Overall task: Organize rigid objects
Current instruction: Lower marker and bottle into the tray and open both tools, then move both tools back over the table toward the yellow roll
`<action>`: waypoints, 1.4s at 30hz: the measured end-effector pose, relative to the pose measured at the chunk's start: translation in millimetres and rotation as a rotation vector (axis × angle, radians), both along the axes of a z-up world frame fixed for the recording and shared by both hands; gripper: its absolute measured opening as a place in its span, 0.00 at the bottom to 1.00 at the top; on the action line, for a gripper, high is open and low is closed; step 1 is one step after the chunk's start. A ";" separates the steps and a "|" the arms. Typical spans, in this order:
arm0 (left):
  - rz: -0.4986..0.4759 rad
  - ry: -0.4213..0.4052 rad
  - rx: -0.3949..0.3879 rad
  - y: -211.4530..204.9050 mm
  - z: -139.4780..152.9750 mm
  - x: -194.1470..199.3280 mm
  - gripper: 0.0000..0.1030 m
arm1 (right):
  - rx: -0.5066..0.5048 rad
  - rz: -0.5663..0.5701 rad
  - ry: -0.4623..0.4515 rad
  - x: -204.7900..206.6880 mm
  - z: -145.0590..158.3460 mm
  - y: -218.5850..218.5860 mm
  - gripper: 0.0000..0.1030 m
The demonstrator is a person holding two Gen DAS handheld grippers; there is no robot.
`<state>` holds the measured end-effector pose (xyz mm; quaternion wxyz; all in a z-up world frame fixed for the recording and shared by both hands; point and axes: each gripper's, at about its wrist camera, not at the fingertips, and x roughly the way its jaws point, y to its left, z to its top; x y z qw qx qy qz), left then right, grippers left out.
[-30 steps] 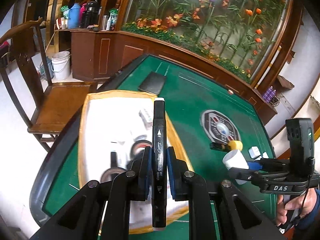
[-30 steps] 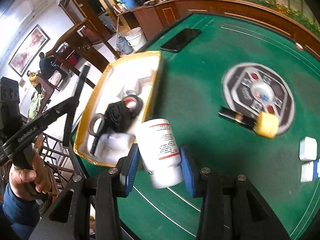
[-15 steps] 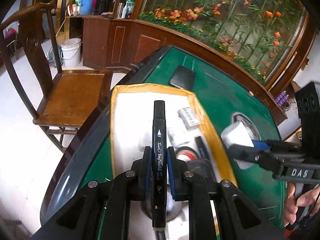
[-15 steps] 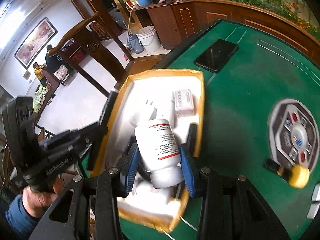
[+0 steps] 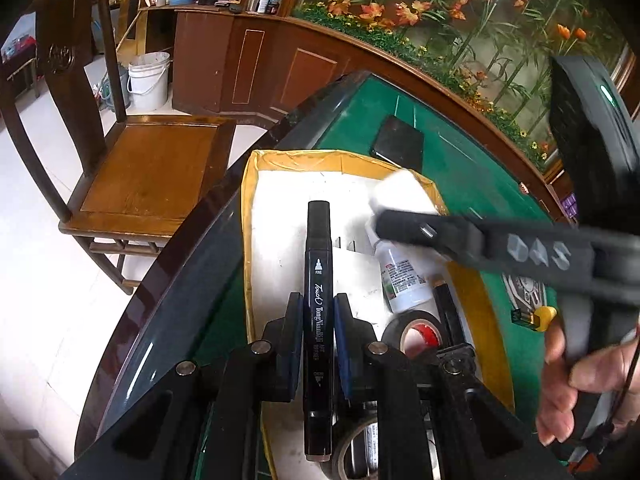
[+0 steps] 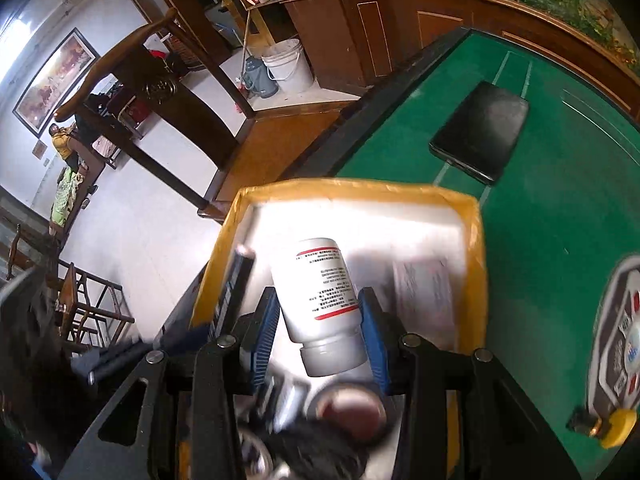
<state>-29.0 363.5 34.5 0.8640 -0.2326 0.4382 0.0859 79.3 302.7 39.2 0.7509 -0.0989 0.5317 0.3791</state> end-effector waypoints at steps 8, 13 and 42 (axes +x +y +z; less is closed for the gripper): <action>0.028 0.024 -0.015 5.0 -6.0 3.9 0.14 | -0.045 -0.007 0.019 23.8 -23.4 35.4 0.38; 0.037 0.022 -0.013 3.9 -6.5 4.6 0.14 | -0.050 -0.003 0.035 29.0 -29.8 37.8 0.39; -0.090 -0.082 -0.004 -72.4 45.0 -29.3 0.34 | -0.042 -0.184 -0.200 -27.7 36.7 -170.5 0.65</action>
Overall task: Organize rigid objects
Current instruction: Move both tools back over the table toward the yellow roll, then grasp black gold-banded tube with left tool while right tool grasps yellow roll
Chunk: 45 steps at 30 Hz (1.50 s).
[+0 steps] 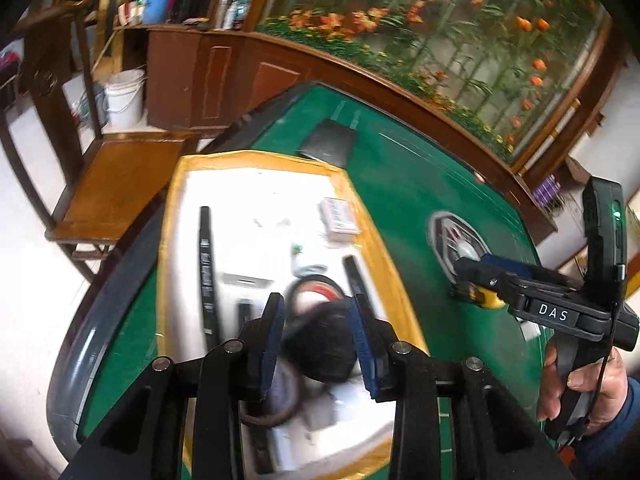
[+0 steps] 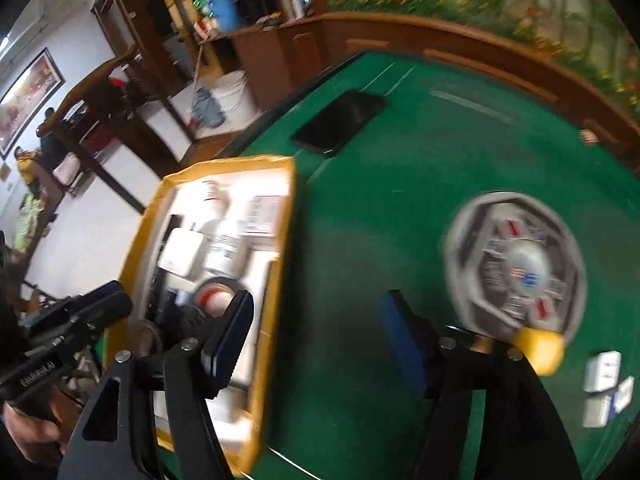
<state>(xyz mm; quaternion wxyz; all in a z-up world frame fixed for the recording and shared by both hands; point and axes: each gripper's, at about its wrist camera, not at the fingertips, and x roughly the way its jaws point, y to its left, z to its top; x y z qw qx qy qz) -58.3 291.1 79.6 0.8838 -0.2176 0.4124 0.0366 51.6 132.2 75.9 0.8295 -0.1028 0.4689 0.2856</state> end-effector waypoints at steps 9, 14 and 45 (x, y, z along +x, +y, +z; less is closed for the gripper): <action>-0.124 -0.012 0.032 -67.1 9.3 5.0 0.34 | -0.029 -0.133 -0.137 -18.7 18.8 -82.5 0.76; -0.201 0.007 0.029 -106.5 5.0 13.3 0.35 | 0.011 -0.248 -0.045 -19.4 8.9 -144.6 0.59; -0.703 0.084 0.394 -246.2 -51.9 162.5 0.58 | 0.034 -0.525 0.188 -76.0 -30.6 -362.4 0.59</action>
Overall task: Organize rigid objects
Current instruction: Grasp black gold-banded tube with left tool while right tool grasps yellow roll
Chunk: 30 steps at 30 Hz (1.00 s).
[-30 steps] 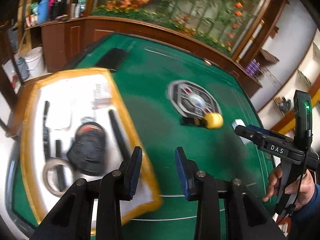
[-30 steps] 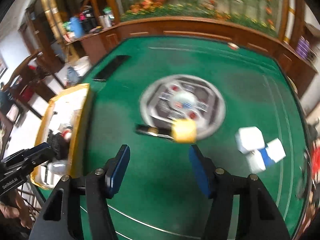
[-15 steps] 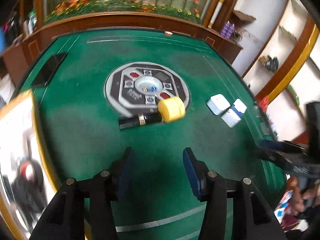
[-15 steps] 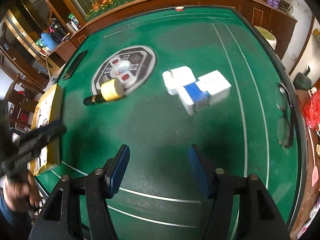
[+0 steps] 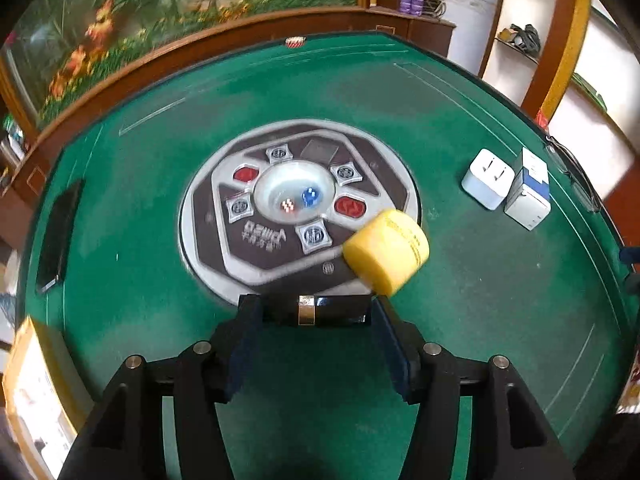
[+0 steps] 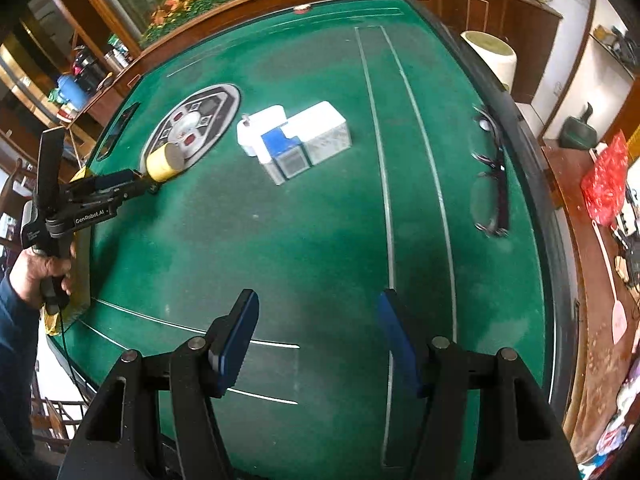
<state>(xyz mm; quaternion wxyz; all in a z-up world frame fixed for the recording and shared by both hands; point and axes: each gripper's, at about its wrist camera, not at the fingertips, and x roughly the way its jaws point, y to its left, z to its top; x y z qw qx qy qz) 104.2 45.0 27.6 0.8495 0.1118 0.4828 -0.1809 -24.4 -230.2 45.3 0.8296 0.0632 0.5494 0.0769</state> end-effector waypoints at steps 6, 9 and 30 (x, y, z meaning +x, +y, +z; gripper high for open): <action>0.026 -0.033 -0.011 -3.1 -0.6 -14.0 0.37 | 0.021 0.009 0.000 2.4 2.1 -0.4 0.59; 0.063 0.023 -0.050 -0.6 -7.9 -19.5 0.27 | 0.026 0.037 -0.003 7.0 3.5 10.2 0.59; 0.475 0.153 -0.146 23.5 -13.1 16.9 0.36 | 0.033 0.049 -0.002 12.1 4.7 11.7 0.60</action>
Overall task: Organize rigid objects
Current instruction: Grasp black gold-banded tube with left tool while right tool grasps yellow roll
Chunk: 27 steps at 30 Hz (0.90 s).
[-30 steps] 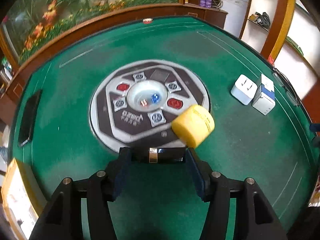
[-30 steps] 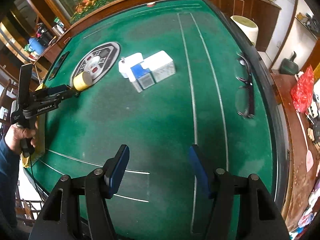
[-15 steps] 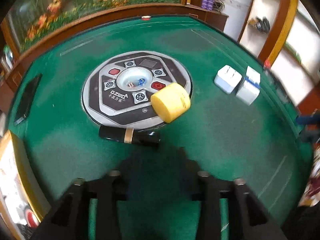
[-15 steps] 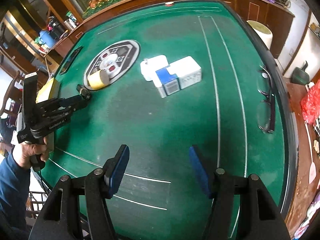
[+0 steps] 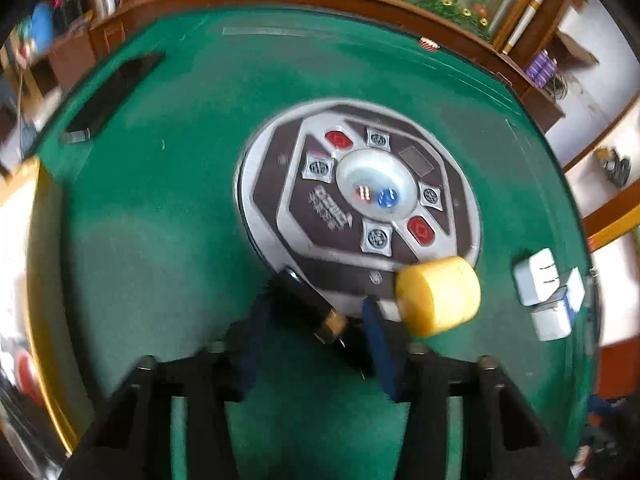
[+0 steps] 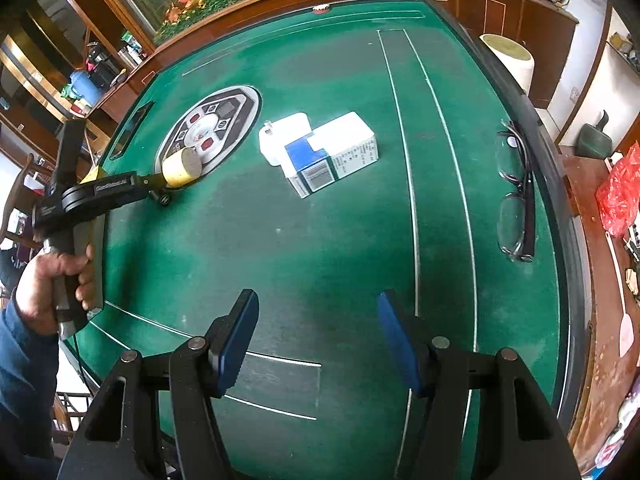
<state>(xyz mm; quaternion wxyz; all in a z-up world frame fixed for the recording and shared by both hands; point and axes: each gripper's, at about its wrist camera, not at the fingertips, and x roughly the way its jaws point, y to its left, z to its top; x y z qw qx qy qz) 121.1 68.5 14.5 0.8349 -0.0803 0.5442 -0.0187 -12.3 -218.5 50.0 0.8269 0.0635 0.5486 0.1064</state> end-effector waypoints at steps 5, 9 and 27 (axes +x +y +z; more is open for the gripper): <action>-0.040 -0.017 0.025 6.5 -0.9 -16.2 0.19 | 0.020 0.024 -0.004 2.4 1.7 2.4 0.60; -0.062 -0.025 0.045 8.6 -1.3 -50.0 0.19 | 0.030 0.078 -0.011 10.8 6.5 20.0 0.60; -0.079 -0.061 0.057 4.4 -2.0 -106.5 0.18 | -0.043 0.229 0.021 138.4 -9.1 186.3 0.60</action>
